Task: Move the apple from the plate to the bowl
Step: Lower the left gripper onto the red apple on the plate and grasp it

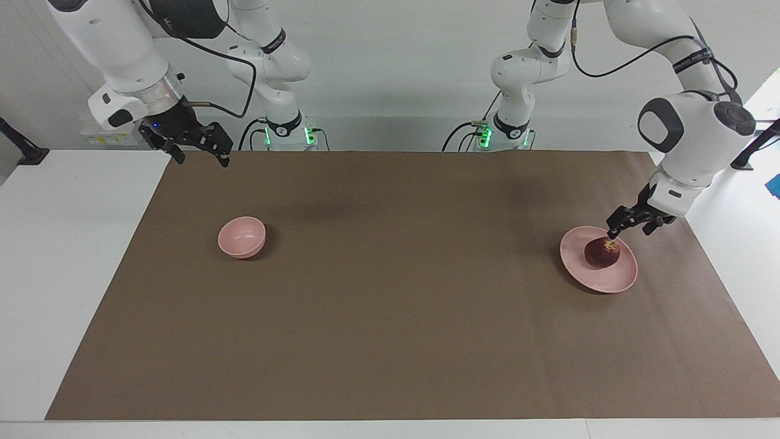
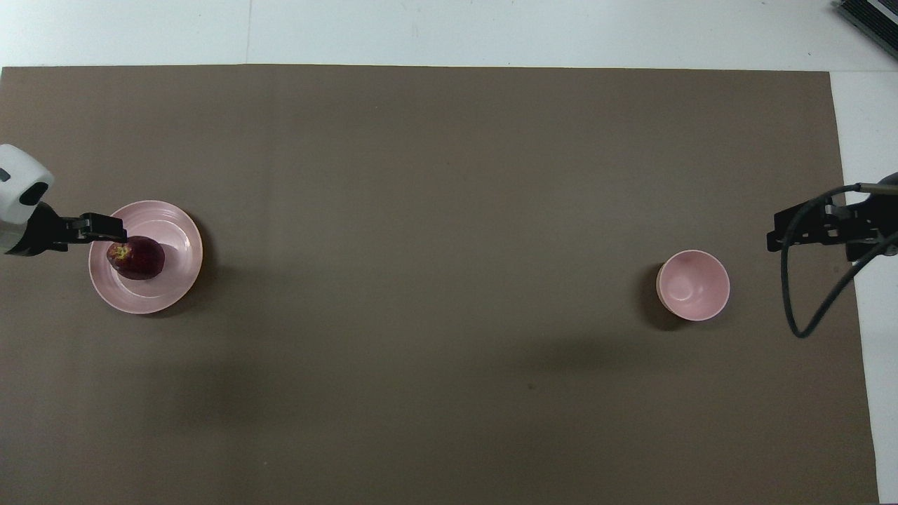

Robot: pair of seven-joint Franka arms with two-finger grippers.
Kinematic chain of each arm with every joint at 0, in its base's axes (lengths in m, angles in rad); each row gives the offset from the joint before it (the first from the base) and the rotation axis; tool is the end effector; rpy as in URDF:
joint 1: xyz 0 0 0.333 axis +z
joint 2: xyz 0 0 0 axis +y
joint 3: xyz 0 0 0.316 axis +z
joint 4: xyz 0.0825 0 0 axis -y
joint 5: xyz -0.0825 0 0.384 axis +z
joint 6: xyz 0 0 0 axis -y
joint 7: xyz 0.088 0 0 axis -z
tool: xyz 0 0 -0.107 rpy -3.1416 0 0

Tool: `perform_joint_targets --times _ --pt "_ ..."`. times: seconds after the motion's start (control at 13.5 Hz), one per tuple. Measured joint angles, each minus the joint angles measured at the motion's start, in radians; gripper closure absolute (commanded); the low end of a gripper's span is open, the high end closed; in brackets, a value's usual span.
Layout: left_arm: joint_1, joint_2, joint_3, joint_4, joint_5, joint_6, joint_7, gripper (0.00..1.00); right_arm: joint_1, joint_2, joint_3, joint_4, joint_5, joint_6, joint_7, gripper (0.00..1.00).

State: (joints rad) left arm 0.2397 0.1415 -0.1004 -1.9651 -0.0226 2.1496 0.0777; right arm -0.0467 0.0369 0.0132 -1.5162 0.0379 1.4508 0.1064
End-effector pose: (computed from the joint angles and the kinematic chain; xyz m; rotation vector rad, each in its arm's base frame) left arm 0.5852 0.0827 0.4064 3.1102 0.1165 0.0731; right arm 0.5530 -0.0143 0.6197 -3.0956 0.2128 0.1609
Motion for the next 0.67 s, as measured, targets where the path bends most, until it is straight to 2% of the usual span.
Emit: perform_joint_targets --times 0.22,0.67 --pt "0.001 0.052 0.002 -0.040 0.000 0.088 0.000 0.00 0.000 0.000 0.000 0.000 0.000 0.000 0.000 0.00" --pt "0.002 0.063 0.002 -0.094 0.000 0.145 -0.001 0.00 0.000 0.000 0.000 0.000 0.000 0.000 0.000 0.00"
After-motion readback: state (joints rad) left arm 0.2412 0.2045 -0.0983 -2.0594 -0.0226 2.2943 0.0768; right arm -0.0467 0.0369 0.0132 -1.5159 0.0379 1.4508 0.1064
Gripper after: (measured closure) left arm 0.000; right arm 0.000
